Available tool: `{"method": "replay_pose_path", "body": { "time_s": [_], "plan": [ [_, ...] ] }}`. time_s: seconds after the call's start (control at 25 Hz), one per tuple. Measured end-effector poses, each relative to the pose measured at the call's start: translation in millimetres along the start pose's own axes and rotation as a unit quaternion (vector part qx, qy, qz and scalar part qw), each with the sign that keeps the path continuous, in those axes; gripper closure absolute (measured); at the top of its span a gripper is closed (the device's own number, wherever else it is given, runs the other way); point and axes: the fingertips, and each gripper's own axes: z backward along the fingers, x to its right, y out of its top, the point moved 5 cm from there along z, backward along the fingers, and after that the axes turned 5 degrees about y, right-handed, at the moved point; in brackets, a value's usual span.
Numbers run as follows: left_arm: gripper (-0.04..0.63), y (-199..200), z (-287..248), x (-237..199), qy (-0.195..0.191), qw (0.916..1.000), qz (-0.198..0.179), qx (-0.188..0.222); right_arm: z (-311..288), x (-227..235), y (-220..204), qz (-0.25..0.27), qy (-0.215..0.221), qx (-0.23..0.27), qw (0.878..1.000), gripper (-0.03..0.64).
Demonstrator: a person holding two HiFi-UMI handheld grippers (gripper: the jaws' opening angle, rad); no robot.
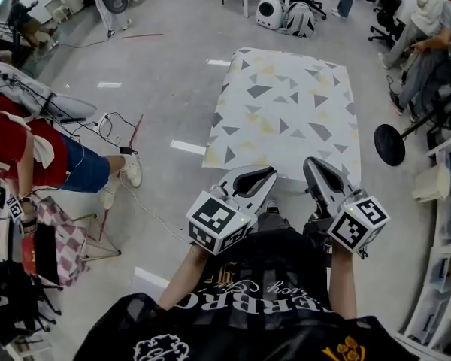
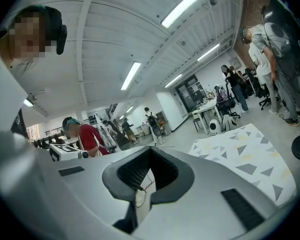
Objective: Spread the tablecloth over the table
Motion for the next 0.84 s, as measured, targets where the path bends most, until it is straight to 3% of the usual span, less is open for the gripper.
{"method": "replay_pose_path", "body": {
  "time_s": [0.84],
  "plan": [
    [0.561,-12.0,-17.7,24.3,-0.006,0.9996,-0.004,-0.029,11.1,7.8,-11.2,-0.010,0.002,-0.022,1.000,0.604]
  ]
}}
